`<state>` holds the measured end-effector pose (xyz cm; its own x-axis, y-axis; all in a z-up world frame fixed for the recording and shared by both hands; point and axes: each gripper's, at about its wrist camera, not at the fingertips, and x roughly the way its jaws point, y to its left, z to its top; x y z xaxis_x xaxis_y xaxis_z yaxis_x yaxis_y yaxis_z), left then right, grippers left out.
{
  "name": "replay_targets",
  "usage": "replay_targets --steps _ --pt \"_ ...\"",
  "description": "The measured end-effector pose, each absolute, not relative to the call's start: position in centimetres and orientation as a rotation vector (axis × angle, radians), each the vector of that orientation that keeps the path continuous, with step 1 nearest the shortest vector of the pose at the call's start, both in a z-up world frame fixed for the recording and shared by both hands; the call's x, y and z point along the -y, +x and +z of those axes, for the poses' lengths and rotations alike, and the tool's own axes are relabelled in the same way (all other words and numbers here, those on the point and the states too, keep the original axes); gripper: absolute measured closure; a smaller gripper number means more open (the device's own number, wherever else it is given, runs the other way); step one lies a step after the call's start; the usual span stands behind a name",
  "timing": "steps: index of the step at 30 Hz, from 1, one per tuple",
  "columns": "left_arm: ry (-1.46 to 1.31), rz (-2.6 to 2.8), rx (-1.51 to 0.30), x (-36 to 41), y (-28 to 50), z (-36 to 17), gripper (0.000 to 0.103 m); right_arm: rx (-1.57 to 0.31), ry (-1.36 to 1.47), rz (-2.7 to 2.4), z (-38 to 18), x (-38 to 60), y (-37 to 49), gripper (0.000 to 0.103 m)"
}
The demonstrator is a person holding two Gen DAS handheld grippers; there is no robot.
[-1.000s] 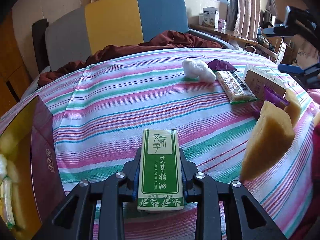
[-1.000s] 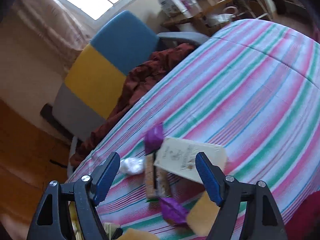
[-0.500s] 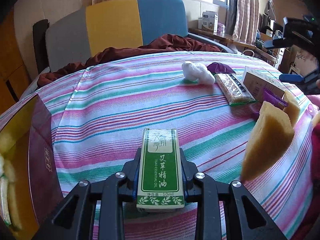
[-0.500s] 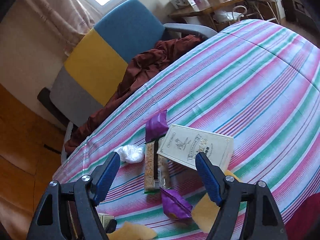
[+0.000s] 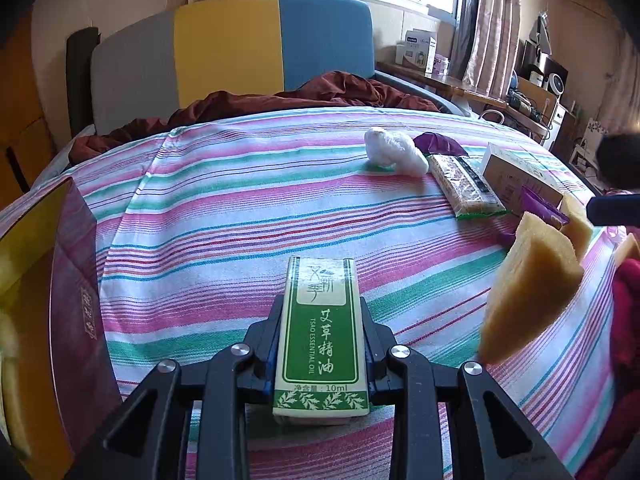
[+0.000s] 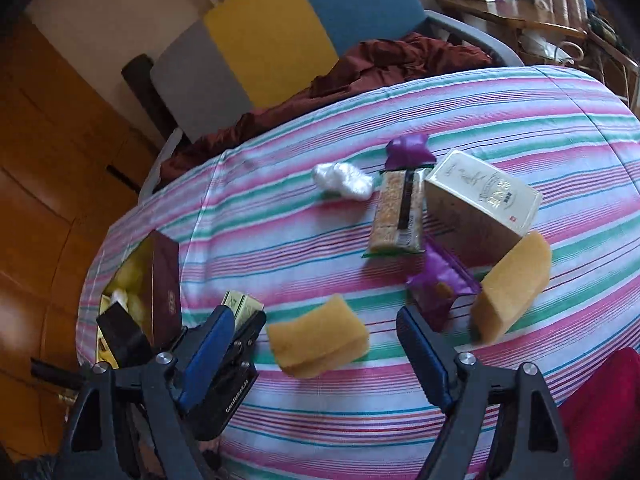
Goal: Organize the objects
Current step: 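Grasp the green essential-oil box with the left gripper while the right gripper grasps a yellow sponge, then carry the oil box into the gold tray and open the left gripper while the right gripper holds the sponge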
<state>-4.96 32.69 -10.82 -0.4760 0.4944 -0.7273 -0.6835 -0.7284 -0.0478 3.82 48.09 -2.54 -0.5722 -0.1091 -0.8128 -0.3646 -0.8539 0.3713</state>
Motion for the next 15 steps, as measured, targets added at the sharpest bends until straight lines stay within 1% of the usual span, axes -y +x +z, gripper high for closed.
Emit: replay_targets --steps 6,7,8,9,11,15 --pt "-0.983 2.194 -0.302 -32.5 -5.1 -10.8 0.072 -0.581 -1.549 2.472 -4.7 -46.2 1.7 0.016" --pt "-0.983 2.194 -0.303 -32.5 -5.1 -10.8 0.072 -0.559 -1.582 2.447 -5.3 -46.1 1.4 0.019" --pt "-0.983 2.194 -0.302 -32.5 -5.1 -10.8 0.072 -0.544 -1.625 2.424 -6.0 -46.0 1.1 0.029" --pt "-0.982 2.194 -0.302 -32.5 -5.1 -10.8 0.072 -0.539 -1.635 2.430 -6.2 -46.0 0.9 0.046" --pt "-0.982 2.194 -0.301 -32.5 -5.1 -10.8 0.072 -0.518 -1.617 2.459 -5.8 -46.1 0.5 0.048" --pt "-0.981 2.194 -0.301 -32.6 -5.1 -10.8 0.072 -0.590 -1.496 2.510 -5.1 -48.2 -0.3 0.048"
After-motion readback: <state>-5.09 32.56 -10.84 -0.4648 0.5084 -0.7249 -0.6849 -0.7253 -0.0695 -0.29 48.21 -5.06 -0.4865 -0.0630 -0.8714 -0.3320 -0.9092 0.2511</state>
